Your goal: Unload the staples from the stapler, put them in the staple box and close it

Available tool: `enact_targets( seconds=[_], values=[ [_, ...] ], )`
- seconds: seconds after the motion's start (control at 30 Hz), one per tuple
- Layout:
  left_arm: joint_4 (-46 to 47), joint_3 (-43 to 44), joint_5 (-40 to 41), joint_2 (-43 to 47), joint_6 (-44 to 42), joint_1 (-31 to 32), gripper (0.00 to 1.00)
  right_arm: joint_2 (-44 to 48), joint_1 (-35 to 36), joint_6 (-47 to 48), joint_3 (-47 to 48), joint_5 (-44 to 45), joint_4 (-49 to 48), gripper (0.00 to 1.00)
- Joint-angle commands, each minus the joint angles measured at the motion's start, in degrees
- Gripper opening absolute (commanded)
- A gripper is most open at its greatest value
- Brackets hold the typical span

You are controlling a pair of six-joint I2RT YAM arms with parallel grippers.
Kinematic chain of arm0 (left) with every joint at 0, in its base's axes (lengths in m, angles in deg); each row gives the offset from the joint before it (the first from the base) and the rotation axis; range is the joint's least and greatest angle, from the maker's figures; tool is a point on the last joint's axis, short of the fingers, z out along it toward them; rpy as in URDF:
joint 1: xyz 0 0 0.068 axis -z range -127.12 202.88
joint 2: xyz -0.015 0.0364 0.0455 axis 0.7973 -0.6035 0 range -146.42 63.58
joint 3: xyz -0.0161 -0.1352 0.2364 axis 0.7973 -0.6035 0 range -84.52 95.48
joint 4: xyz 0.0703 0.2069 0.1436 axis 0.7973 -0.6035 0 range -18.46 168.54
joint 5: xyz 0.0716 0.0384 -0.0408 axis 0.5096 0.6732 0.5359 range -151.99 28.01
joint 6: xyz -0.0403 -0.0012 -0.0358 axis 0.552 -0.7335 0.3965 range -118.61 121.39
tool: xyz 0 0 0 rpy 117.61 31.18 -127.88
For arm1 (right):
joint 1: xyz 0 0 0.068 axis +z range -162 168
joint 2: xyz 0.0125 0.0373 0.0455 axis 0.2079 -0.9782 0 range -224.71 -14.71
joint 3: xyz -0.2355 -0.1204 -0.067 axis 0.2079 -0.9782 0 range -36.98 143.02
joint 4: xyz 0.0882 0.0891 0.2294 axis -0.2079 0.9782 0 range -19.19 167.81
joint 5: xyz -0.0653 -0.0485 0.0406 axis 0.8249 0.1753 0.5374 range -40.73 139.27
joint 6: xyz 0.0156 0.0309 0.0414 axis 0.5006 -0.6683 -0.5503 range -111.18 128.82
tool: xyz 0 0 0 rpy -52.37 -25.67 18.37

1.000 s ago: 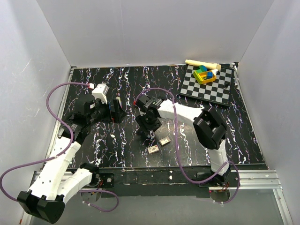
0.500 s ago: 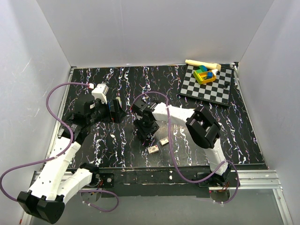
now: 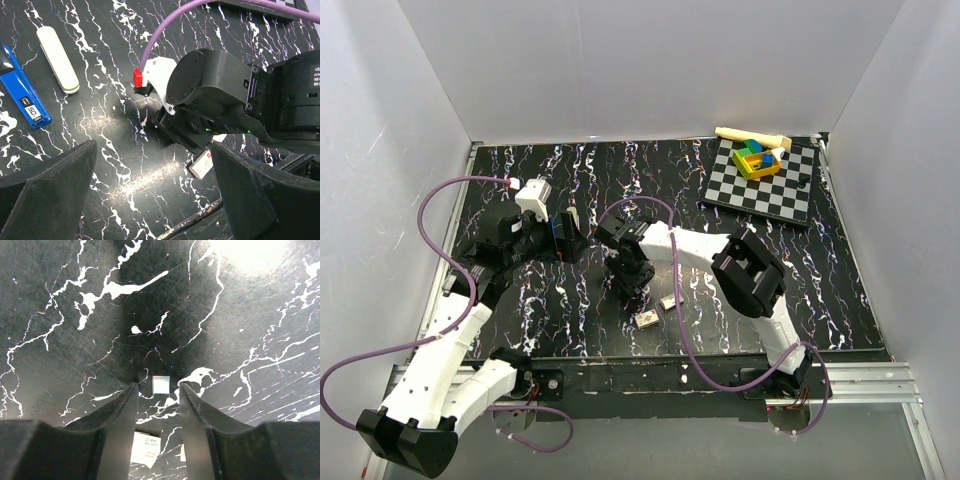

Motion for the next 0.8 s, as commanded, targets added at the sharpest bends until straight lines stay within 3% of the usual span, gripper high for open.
enact_targets(
  seconds=[0.0, 0.17, 0.33, 0.77],
  values=[
    [-0.4, 1.1, 0.8, 1.1, -0.7, 0.2, 0.98, -1.1, 0.6, -0.5, 2.3, 1.7, 1.5, 0.43],
    [-0.4, 1.2, 0.8, 1.3, -0.7, 0.2, 0.98, -1.2, 0.8, -0.5, 2.5, 1.8, 1.6, 0.29],
    [-0.4, 1.0, 0.9, 1.4, -0.7, 0.2, 0.98, -0.4, 1.0, -0.6, 2.5, 1.8, 1.4, 0.23],
    [-0.3, 0.8, 1.0, 1.4, -0.7, 0.2, 0.98, 10.2, 1.0, -1.7, -0.5, 5.7, 3.9, 0.20]
  ],
)
